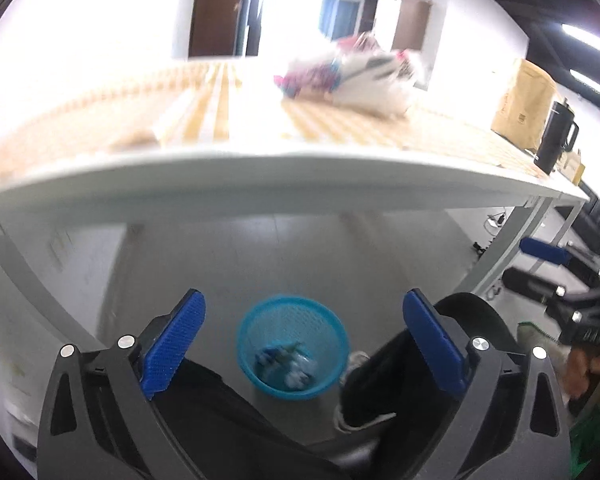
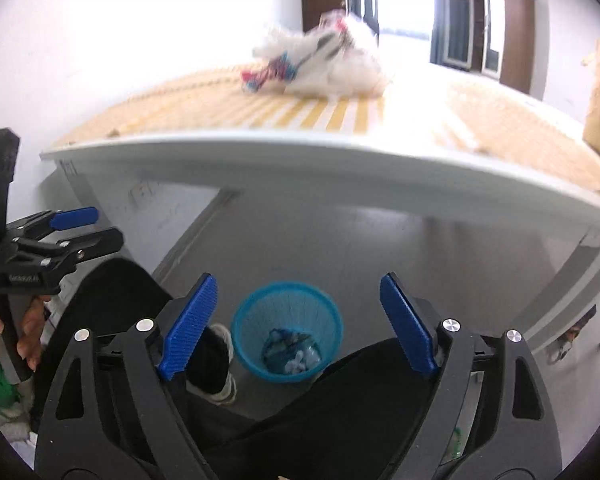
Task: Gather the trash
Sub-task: 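Raise both grippers back toward the remaining trash on the table, then move both open grippers toward the remaining white and pink plastic bags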
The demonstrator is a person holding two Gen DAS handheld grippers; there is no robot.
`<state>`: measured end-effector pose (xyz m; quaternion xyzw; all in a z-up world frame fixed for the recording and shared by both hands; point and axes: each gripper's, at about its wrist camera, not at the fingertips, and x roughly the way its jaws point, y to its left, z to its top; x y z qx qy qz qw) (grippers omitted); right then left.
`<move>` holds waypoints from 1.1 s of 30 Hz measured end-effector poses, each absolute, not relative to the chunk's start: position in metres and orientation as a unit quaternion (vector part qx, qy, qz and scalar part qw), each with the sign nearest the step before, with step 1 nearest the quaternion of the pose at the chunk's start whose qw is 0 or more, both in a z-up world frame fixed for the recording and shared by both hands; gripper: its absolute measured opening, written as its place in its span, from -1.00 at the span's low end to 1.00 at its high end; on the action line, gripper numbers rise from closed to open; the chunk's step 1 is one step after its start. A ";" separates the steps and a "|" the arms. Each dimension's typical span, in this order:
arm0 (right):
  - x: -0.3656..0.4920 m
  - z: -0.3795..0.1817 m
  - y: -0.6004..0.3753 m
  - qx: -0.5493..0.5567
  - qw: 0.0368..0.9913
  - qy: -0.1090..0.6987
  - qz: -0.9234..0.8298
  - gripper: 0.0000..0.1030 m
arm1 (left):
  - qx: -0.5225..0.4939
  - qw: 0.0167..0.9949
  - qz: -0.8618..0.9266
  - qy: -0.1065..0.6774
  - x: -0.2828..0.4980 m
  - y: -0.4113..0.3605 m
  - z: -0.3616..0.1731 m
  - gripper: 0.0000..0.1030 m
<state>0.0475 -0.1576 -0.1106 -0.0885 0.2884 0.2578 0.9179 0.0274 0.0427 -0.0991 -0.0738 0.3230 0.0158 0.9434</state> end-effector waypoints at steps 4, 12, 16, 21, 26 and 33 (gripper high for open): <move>0.047 -0.092 -0.165 -0.063 0.921 0.278 0.267 0.68 | -0.061 0.953 0.014 0.296 0.021 0.044 -0.074 0.89; 0.043 -0.041 -0.170 -0.062 0.934 0.220 0.274 0.83 | -0.056 0.968 0.015 0.246 0.023 0.050 -0.033 0.89; 0.048 -0.025 -0.173 -0.051 0.937 0.205 0.277 0.83 | -0.064 0.966 0.002 0.251 0.033 0.053 -0.029 0.88; 0.063 -0.017 -0.170 -0.035 0.936 0.205 0.286 0.83 | -0.051 0.967 -0.011 0.248 0.049 0.051 -0.019 0.88; 0.088 0.004 -0.168 -0.030 0.937 0.196 0.288 0.83 | -0.056 0.962 -0.012 0.266 0.077 0.058 -0.011 0.88; 0.129 0.028 -0.160 -0.037 0.937 0.195 0.288 0.83 | -0.034 0.955 -0.044 0.290 0.119 0.062 -0.001 0.86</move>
